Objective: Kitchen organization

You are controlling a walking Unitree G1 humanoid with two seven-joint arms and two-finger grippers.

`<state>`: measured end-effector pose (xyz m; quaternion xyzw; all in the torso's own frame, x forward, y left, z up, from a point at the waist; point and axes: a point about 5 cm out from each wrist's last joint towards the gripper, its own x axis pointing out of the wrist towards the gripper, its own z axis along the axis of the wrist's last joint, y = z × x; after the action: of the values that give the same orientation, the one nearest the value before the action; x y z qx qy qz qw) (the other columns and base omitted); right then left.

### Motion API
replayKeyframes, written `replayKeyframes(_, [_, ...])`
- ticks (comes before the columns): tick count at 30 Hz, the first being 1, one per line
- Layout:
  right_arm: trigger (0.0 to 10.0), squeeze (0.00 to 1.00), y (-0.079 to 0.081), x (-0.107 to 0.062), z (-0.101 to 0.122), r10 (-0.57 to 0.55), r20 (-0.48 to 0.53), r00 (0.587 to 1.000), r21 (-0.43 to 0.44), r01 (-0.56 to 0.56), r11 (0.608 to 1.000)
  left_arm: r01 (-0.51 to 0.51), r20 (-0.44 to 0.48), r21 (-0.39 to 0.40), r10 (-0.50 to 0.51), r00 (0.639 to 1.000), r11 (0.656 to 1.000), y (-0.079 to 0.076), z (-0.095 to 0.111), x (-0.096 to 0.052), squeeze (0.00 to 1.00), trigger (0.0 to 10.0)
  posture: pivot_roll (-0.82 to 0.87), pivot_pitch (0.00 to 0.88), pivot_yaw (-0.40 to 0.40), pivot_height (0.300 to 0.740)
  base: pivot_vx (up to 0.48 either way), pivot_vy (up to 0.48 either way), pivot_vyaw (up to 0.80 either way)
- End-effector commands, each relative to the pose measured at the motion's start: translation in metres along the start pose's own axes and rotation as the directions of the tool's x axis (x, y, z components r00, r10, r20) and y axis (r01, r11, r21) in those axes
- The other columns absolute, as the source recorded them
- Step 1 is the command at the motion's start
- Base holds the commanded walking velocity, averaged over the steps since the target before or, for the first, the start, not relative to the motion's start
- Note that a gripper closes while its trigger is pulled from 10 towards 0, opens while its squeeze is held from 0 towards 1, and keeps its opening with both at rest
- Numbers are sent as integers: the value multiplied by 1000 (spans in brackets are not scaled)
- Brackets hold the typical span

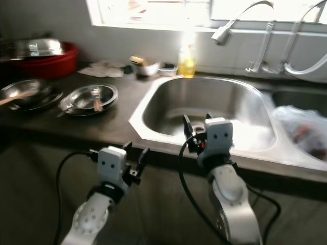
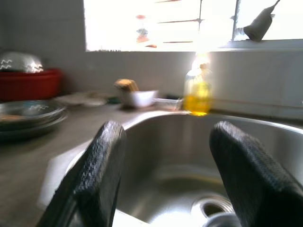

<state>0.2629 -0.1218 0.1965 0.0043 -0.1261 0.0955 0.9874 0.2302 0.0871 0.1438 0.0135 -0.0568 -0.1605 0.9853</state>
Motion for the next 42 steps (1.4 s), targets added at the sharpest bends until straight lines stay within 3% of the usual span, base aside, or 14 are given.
replayKeyframes(1, [10000, 0, -2, -1, 0, -14, -4, 1000, 3, 14, 1000, 8, 7, 9, -8, 1000, 1000, 0, 2, 2, 0, 10000, 77, 0, -9, 740, -277, 0, 0])
replayKeyframes(16, [10000, 0, 0, -3, -3, -14, -24, 1000, 15, 15, 1000, 18, 10, 46, -19, 1000, 999, 1, 2, 1, 0, 10000, 77, 3, -4, 740, -277, 0, 0])
replayKeyframes(42, [10000, 0, 3, -4, -4, -1, -38, 999, 13, 1, 1000, -7, 16, 30, 6, 1000, 1000, 1, 2, 1, 0, 10000, 79, 10, -1, 740, -268, 0, 0])
